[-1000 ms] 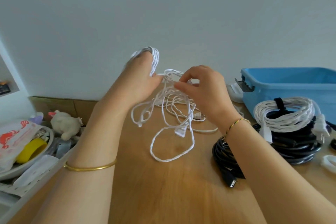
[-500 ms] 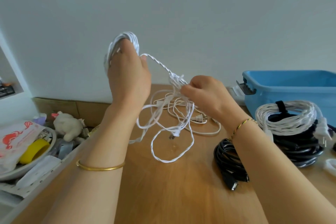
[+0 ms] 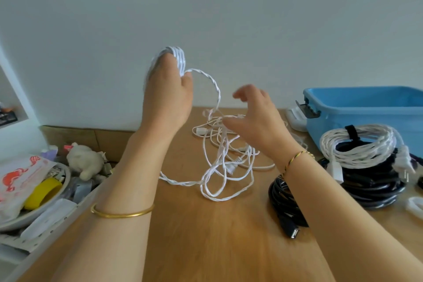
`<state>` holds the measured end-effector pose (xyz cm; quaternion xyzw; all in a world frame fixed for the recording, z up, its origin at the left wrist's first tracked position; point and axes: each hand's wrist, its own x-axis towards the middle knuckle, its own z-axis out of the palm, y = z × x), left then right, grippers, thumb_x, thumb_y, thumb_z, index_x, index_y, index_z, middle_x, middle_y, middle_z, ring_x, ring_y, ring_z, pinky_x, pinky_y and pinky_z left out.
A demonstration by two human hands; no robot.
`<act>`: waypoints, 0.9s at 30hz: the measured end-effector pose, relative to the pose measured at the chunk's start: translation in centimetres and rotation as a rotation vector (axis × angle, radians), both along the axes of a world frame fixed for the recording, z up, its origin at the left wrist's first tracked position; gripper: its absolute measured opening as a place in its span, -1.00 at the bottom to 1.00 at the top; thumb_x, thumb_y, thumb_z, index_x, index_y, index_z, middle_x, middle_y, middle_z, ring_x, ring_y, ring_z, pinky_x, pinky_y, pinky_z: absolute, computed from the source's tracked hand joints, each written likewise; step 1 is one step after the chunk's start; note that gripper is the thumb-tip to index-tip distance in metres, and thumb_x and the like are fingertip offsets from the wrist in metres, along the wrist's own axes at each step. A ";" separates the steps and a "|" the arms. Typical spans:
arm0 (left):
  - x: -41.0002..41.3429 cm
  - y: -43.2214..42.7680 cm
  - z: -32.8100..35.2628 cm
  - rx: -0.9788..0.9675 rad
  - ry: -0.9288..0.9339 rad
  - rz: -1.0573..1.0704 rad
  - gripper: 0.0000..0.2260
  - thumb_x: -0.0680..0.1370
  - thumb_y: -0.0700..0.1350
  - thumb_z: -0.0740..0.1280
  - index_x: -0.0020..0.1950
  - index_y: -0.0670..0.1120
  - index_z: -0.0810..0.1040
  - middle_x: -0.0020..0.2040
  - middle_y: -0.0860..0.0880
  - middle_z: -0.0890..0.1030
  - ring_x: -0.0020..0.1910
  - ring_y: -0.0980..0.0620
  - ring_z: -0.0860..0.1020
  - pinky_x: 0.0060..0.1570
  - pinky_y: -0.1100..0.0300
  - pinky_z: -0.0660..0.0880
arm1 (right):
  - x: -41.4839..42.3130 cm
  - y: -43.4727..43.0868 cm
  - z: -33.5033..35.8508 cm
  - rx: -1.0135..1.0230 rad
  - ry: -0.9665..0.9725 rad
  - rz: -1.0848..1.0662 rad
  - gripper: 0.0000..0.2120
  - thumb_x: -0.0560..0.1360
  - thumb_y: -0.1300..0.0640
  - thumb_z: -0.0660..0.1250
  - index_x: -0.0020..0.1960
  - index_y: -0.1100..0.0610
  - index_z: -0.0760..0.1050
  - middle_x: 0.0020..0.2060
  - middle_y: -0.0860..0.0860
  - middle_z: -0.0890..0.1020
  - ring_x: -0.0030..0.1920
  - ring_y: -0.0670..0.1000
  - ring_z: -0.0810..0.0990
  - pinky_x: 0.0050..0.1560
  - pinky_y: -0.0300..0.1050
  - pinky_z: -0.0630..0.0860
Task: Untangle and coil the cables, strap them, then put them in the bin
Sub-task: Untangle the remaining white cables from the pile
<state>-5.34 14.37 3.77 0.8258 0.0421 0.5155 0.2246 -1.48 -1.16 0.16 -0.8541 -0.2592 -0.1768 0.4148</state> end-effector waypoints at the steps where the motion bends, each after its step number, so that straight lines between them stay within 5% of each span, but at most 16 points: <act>1: 0.1 -0.2 -0.1 -0.017 0.029 -0.050 -0.85 0.58 -0.21 0.21 0.10 -0.26 0.42 0.11 -0.20 0.51 0.10 -0.14 0.47 0.10 0.07 0.37 | -0.4 0.3 0.4 0.037 -0.043 0.051 -0.59 0.42 0.09 0.40 0.22 0.10 0.41 0.16 0.00 0.49 0.17 -0.02 0.46 0.15 -0.15 0.40; 7: -0.1 -1.4 -0.5 -0.090 0.062 -0.132 -0.87 0.57 -0.13 0.27 -0.10 -0.18 0.42 -0.23 -0.02 0.46 -0.27 0.02 0.39 -0.32 0.21 0.21 | -0.3 0.5 -0.2 0.092 0.084 0.238 -0.88 0.47 0.20 0.35 -0.12 0.27 0.57 -0.21 0.15 0.66 -0.15 0.16 0.61 0.00 0.08 0.53; 11: -0.2 -0.3 0.1 -0.282 -0.023 -0.123 -0.70 0.57 -0.11 0.26 -0.30 0.00 0.24 -0.35 0.06 0.33 -0.38 0.05 0.31 -0.33 0.21 0.32 | 0.6 0.1 -0.9 0.220 0.157 0.181 -0.81 0.51 0.15 0.35 -0.21 0.22 0.61 -0.40 -0.02 0.66 -0.40 -0.05 0.53 -0.24 -0.12 0.51; 14: -0.6 0.6 0.8 -0.434 -0.110 -0.137 -0.83 0.54 -0.12 0.25 -0.24 -0.03 0.32 -0.31 0.05 0.39 -0.28 -0.05 0.40 -0.22 0.01 0.45 | 1.5 -0.1 -1.7 0.160 0.166 0.095 -0.77 0.52 0.16 0.33 -0.29 0.17 0.62 -0.60 -0.18 0.51 -0.57 -0.22 0.41 -0.45 -0.45 0.31; 20: -0.8 1.1 1.4 -0.499 -0.183 -0.164 -0.93 0.51 -0.15 0.23 -0.18 -0.07 0.39 -0.28 0.01 0.42 -0.27 0.00 0.39 -0.15 -0.05 0.52 | 2.2 -0.5 -2.6 0.057 0.205 0.029 -0.80 0.56 0.21 0.27 -0.12 0.26 0.63 -0.56 -0.16 0.54 -0.55 -0.22 0.42 -0.46 -0.43 0.30; 22: -0.4 0.7 1.0 -0.461 -0.069 -0.195 -0.91 0.54 -0.16 0.23 -0.09 -0.17 0.47 -0.31 0.03 0.43 -0.28 0.00 0.40 -0.11 -0.04 0.52 | 1.6 -0.2 -2.3 0.017 0.178 0.028 -0.76 0.53 0.32 0.21 0.08 0.20 0.61 -0.20 -0.06 0.68 -0.27 -0.19 0.52 -0.22 -0.34 0.41; 24: -0.2 0.2 0.6 -0.414 0.047 -0.223 -0.85 0.56 -0.14 0.24 -0.04 -0.23 0.49 -0.34 0.00 0.43 -0.31 -0.01 0.40 -0.11 -0.08 0.51 | 1.0 0.0 -1.6 0.147 0.180 0.088 -0.55 0.46 0.43 0.13 0.26 0.13 0.51 0.08 -0.01 0.62 0.01 -0.16 0.52 0.00 -0.36 0.41; 27: 0.1 0.1 0.0 -0.356 0.126 -0.224 -0.81 0.57 -0.12 0.23 -0.04 -0.25 0.47 -0.33 -0.02 0.43 -0.32 -0.02 0.40 -0.10 -0.11 0.51 | -0.1 0.0 0.0 0.511 0.405 0.369 -0.66 0.50 0.32 0.12 0.18 0.15 0.53 -0.02 0.08 0.69 0.01 -0.02 0.64 0.14 -0.16 0.50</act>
